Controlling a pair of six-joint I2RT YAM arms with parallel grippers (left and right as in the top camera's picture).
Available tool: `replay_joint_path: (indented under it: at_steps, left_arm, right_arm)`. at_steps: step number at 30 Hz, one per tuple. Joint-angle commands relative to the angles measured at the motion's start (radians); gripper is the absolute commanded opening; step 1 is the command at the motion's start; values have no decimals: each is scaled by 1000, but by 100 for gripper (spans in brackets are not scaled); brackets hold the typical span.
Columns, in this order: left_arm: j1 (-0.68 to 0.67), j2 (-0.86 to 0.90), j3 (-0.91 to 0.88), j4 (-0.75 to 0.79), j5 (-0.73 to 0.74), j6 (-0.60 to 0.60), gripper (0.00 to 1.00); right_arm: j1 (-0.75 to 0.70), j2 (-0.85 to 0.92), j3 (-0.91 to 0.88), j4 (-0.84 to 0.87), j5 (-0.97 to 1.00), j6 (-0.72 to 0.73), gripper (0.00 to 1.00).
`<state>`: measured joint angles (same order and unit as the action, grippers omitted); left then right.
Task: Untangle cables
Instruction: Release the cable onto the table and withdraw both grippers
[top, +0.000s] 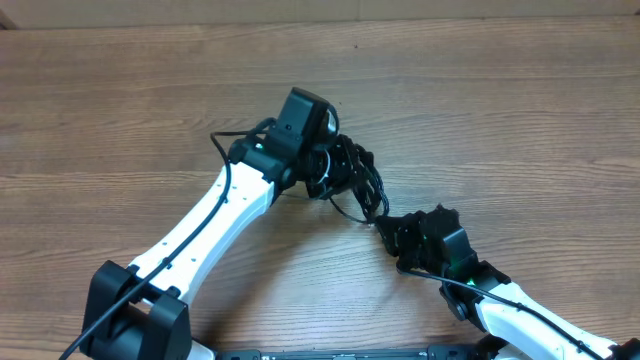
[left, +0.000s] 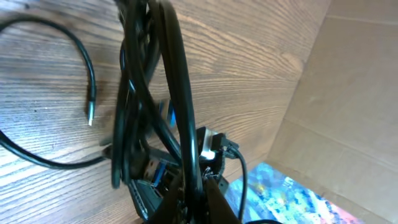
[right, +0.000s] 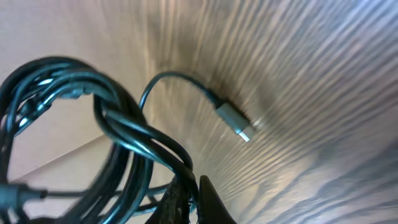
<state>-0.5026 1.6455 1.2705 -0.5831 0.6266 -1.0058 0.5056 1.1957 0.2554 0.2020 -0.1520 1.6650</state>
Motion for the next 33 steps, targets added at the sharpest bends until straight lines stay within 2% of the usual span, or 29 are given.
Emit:
replay_joint_path:
  at_steps: [1,4,8,15,25,33]
  left_arm:
    - [55,-27,30,14,137,69,4]
    - [101,-27,30,16,219,154,4]
    - [141,-27,30,32,298,244,4]
    - [193,-27,30,168,457,384,4]
    - [253,-32,34,230,466,412,4]
    - [246,-31,34,221,451,603,4]
  right_arm:
    - [4,5,-6,-33,49,-79,4]
    - [4,5,-6,-41,59,-159,6]
    - [3,5,-6,-82,70,-159,5]
    - [-20,1,-6,-103,62,-217,5]
    - [-185,-110,-5,-114,-108,-387,5]
    - [-304,-237,-5,-102,-300,-524,19]
